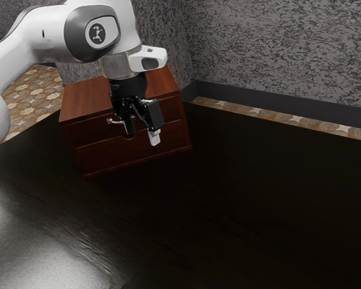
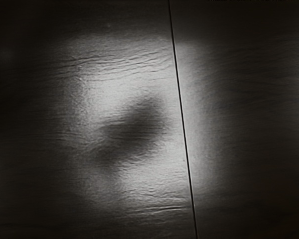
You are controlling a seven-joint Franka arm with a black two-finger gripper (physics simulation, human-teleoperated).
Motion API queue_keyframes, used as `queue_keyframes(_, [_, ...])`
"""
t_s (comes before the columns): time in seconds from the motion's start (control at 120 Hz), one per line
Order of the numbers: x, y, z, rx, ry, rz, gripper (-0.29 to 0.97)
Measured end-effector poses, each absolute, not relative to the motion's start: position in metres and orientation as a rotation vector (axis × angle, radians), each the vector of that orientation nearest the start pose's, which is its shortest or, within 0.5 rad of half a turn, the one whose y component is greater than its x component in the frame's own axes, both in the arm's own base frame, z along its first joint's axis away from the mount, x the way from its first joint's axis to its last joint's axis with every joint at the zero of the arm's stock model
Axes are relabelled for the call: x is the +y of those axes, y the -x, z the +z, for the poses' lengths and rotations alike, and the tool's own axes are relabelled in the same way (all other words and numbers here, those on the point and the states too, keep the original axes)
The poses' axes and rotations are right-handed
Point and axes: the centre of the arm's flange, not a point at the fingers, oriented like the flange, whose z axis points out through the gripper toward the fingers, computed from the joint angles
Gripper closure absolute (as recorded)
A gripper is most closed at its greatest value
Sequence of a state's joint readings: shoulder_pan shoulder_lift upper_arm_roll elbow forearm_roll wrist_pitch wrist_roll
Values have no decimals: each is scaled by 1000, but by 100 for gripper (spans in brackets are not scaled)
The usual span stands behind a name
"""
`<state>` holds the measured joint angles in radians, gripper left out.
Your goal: Pull the drawer handle with one arm to open the drawer
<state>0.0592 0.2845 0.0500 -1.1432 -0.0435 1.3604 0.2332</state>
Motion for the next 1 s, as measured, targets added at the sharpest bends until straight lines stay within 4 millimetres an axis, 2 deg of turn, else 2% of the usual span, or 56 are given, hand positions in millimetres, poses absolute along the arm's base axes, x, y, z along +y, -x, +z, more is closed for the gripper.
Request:
queue_keyframes(0.108, [68,-613,636,182,3200,93,0])
queue_keyframes(0.367, [68,-612,639,181,3218,83,0])
queue_keyframes(0.392, [67,-608,651,183,3215,49,0])
queue_keyframes(0.45, [60,-570,724,202,3189,-156,0])
queue_keyframes(0.483, [56,-552,752,222,3171,-236,0])
queue_keyframes(0.533, [50,-538,772,266,3151,-291,0])
queue_keyframes(0.6, [51,-532,780,308,3133,-320,0])
queue_keyframes(0.675, [58,-541,777,386,3078,-350,0])
queue_keyframes(0.733, [52,-558,762,500,3043,-338,0])
queue_keyframes(0.792, [45,-580,737,609,3017,-293,0])
queue_keyframes(0.85, [48,-595,718,681,2998,-261,0])
queue_keyframes(0.942, [55,-604,705,767,2967,-232,0])
queue_keyframes(1.0, [68,-605,692,793,2971,-182,0])
